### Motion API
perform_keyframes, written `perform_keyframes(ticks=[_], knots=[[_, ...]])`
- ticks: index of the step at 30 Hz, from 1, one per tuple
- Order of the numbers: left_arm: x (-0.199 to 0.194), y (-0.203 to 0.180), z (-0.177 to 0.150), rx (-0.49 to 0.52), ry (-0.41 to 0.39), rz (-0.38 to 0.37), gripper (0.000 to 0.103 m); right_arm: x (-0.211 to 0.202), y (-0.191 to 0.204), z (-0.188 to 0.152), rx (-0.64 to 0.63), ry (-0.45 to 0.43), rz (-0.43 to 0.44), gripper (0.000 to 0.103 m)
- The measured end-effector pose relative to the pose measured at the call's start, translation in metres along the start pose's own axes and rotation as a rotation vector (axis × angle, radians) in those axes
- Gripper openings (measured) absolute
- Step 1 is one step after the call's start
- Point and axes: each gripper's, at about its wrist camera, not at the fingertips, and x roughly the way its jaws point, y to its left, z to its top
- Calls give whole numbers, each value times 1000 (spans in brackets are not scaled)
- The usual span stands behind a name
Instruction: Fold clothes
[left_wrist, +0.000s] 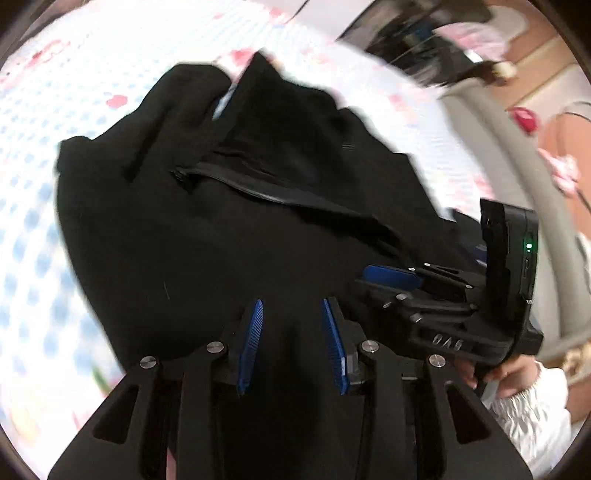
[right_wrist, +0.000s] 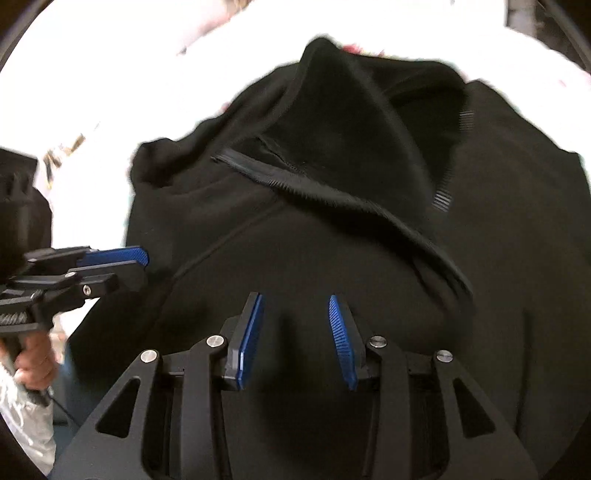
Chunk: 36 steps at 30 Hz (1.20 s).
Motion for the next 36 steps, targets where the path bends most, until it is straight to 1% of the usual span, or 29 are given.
perform_keyframes(ticks=[1, 2, 5, 7, 8, 9, 11, 13, 16, 17, 19, 20, 21, 22, 23, 24, 26, 27, 28, 30, 32, 33, 35, 36], knots=[[10, 5, 12, 5, 12, 23, 35, 15, -1, 15, -11, 22, -1, 38], [22, 7, 17, 2, 34, 38, 35, 24, -2, 28, -24, 28, 2, 38], [53, 17, 20, -1, 83, 74, 35, 50, -4, 65, -59, 36, 8, 37], [60, 21, 15, 13, 63, 70, 35, 51, -10, 83, -69, 0, 5, 32], [63, 23, 13, 21, 52, 67, 35, 47, -16, 93, -56, -22, 9, 28], [66, 25, 11, 28, 41, 64, 35, 39, -24, 101, -41, -58, 6, 26], [79, 30, 15, 30, 35, 53, 35, 15, -48, 116, 7, -173, -21, 24], [83, 33, 17, 26, 38, 40, 35, -22, -87, 127, 134, -322, -59, 24], [87, 35, 19, 26, 36, 35, 35, -60, -146, 117, 371, -476, -108, 25], [88, 35, 19, 27, 37, 38, 35, -68, -159, 112, 415, -493, -124, 27], [88, 33, 22, 30, 41, 48, 35, -71, -167, 102, 415, -451, -152, 29], [88, 31, 24, 34, 45, 55, 35, -71, -165, 97, 403, -428, -146, 29], [85, 27, 27, 48, 47, 63, 36, -71, -158, 93, 375, -403, -116, 32], [79, 22, 31, 60, 33, 61, 37, -70, -151, 88, 348, -378, -87, 36], [74, 18, 35, 72, 16, 57, 37, -70, -142, 82, 321, -357, -62, 37], [65, 16, 38, 72, -20, 51, 38, -69, -132, 70, 307, -341, -39, 38], [50, 19, 48, 66, -116, 46, 51, -64, -119, 45, 301, -307, 11, 46], [53, 19, 58, 75, -121, 49, 60, -62, -112, 32, 298, -289, 36, 46], [57, 19, 69, 85, -120, 53, 61, -59, -109, 23, 298, -278, 40, 47], [65, 19, 91, 106, -118, 62, 61, -52, -110, 15, 304, -270, 4, 47], [73, 18, 113, 127, -116, 70, 61, -50, -119, 11, 328, -274, -75, 47], [77, 18, 124, 137, -114, 74, 64, -50, -127, 12, 352, -282, -96, 49], [115, 12, 134, 183, -26, 134, 65, -46, -144, 16, 399, -285, -127, 64], [135, 8, 139, 207, 22, 165, 53, -38, -153, 20, 416, -258, -120, 64]])
